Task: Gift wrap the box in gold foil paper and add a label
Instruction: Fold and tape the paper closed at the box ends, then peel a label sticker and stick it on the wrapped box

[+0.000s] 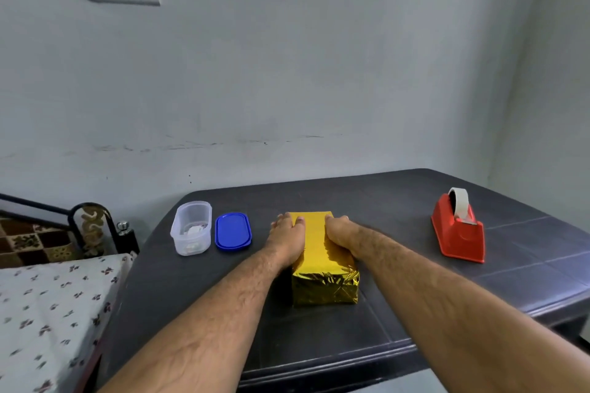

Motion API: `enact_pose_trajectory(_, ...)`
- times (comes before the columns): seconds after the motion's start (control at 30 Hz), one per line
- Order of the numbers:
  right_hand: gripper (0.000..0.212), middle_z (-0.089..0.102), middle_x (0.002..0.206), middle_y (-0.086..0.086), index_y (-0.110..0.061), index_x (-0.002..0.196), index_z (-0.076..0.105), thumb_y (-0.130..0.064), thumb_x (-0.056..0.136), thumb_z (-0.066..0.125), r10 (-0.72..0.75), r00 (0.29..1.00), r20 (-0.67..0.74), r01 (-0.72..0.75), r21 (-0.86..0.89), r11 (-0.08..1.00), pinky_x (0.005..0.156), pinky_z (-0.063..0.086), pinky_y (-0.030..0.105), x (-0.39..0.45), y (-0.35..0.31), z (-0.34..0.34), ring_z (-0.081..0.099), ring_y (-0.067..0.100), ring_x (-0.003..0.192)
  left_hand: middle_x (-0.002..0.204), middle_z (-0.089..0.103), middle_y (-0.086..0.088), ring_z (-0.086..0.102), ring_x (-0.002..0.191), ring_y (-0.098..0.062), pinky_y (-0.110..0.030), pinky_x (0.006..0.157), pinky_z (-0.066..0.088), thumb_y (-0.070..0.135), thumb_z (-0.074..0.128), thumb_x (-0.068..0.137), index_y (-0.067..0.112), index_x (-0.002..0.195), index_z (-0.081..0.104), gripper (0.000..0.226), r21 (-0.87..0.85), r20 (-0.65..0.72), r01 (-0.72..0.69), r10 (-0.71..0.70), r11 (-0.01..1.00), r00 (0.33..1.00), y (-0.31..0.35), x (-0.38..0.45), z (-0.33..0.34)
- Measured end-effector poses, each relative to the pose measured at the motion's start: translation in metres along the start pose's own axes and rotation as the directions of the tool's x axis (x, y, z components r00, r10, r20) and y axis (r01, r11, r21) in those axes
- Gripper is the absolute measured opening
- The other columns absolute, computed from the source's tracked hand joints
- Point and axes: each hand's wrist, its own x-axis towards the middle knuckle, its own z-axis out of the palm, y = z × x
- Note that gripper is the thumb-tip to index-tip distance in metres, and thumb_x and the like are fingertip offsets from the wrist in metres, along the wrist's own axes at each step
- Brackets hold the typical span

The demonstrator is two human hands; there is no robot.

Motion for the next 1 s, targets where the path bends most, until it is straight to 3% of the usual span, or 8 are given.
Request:
enact_pose_trajectory(0.23, 0.062, 0.066, 0.128, 0.015, -0.013, 0.148, 0.049, -0.057, 0.109, 0.03, -0.115, 0.972, -0.207, 0.135, 0.088, 0.987, 0.101, 0.058, 0.05, -0.013, 0.005, -0.017, 0.068, 0.033, 0.116, 0.166, 0.037, 0.001, 0.043, 0.148, -0.027, -0.053, 0.123, 0.033, 0.076, 0.03, 0.097, 0.039, 0.164, 0.023, 0.077, -0.542, 0.055, 0.108, -0.094, 0.833, 0.994, -0.01, -0.005, 0.005)
enact_pose_trajectory(0.37, 0.041, 0.071, 0.108, 0.016, -0.012, 0.13, 0.054, -0.047, 0.109, 0.044, -0.105, 0.986, -0.131, 0.137, 0.271, 0.953, 0.08, 0.066, 0.05, -0.026, 0.009, -0.018, 0.074, 0.03, 0.086, 0.163, 0.043, 0.005, 0.047, 0.145, -0.025, -0.054, 0.121, 0.035, 0.094, 0.047, 0.069, 0.047, 0.157, 0.035, 0.101, -0.666, 0.02, 0.064, -0.068, 0.743, 0.997, -0.028, -0.01, 0.016)
enact_pose_trajectory(0.43, 0.036, 0.068, 0.1, 0.014, -0.01, 0.127, 0.055, -0.041, 0.111, 0.045, -0.11, 0.992, -0.055, 0.121, 0.267, 0.956, 0.07, 0.066, 0.041, -0.038, 0.009, -0.017, 0.069, 0.024, 0.074, 0.166, 0.036, 0.009, 0.043, 0.148, -0.027, -0.048, 0.123, 0.028, 0.091, 0.042, 0.081, 0.049, 0.16, 0.027, 0.091, -0.641, 0.06, 0.082, -0.057, 0.763, 0.997, -0.02, -0.029, 0.018)
enact_pose_trajectory(0.5, 0.035, 0.064, 0.1, 0.012, -0.009, 0.131, 0.053, -0.038, 0.113, 0.043, -0.134, 0.991, 0.015, 0.129, 0.181, 0.975, 0.062, 0.061, 0.033, -0.049, 0.009, -0.015, 0.066, 0.021, 0.075, 0.168, 0.03, 0.005, 0.035, 0.152, -0.025, -0.039, 0.118, 0.027, 0.071, 0.031, 0.104, 0.039, 0.167, 0.015, 0.072, -0.62, 0.061, 0.084, -0.059, 0.78, 0.996, -0.015, -0.04, 0.023)
enact_pose_trajectory(0.6, 0.037, 0.064, 0.107, 0.012, -0.01, 0.137, 0.047, -0.038, 0.114, 0.039, -0.173, 0.984, 0.049, 0.17, 0.049, 0.984, 0.055, 0.054, 0.027, -0.058, 0.01, -0.011, 0.064, 0.018, 0.077, 0.171, 0.025, 0.002, 0.034, 0.153, -0.022, -0.041, 0.119, 0.027, 0.061, 0.027, 0.11, 0.033, 0.168, 0.011, 0.067, -0.577, 0.024, 0.084, -0.086, 0.813, 0.996, -0.017, -0.045, 0.03)
enact_pose_trajectory(0.73, 0.047, 0.067, 0.121, 0.011, -0.012, 0.142, 0.049, -0.045, 0.111, 0.042, -0.239, 0.97, -0.047, 0.234, -0.096, 0.968, 0.079, 0.063, 0.038, -0.056, 0.012, -0.011, 0.07, 0.023, 0.096, 0.171, 0.027, 0.002, 0.037, 0.151, -0.022, -0.045, 0.122, 0.026, 0.062, 0.024, 0.109, 0.033, 0.168, 0.01, 0.067, -0.606, 0.028, 0.105, -0.11, 0.789, 0.994, -0.013, -0.049, 0.031)
enact_pose_trajectory(0.9, 0.037, 0.068, 0.129, 0.005, -0.017, 0.136, 0.058, -0.039, 0.107, 0.051, -0.537, 0.826, -0.171, 0.342, -0.606, 0.718, 0.09, 0.058, 0.04, -0.073, -0.001, -0.019, 0.067, 0.027, 0.11, 0.165, 0.035, 0.011, 0.041, 0.149, -0.021, -0.04, 0.121, 0.027, 0.097, 0.042, 0.078, 0.045, 0.162, 0.027, 0.1, -0.639, 0.117, 0.109, -0.044, 0.761, 0.992, -0.015, -0.054, 0.021)
enact_pose_trajectory(1.0, 0.033, 0.07, 0.132, 0.001, -0.023, 0.133, 0.065, -0.036, 0.104, 0.055, -0.665, 0.732, -0.15, 0.423, -0.664, 0.616, 0.099, 0.056, 0.042, -0.079, -0.025, -0.013, 0.067, 0.026, 0.117, 0.16, 0.042, 0.011, 0.04, 0.145, -0.01, -0.027, 0.116, 0.027, 0.061, 0.047, 0.105, 0.028, 0.159, 0.04, 0.065, -0.543, -0.135, -0.095, 0.025, 0.834, 0.99, -0.024, -0.054, -0.001)
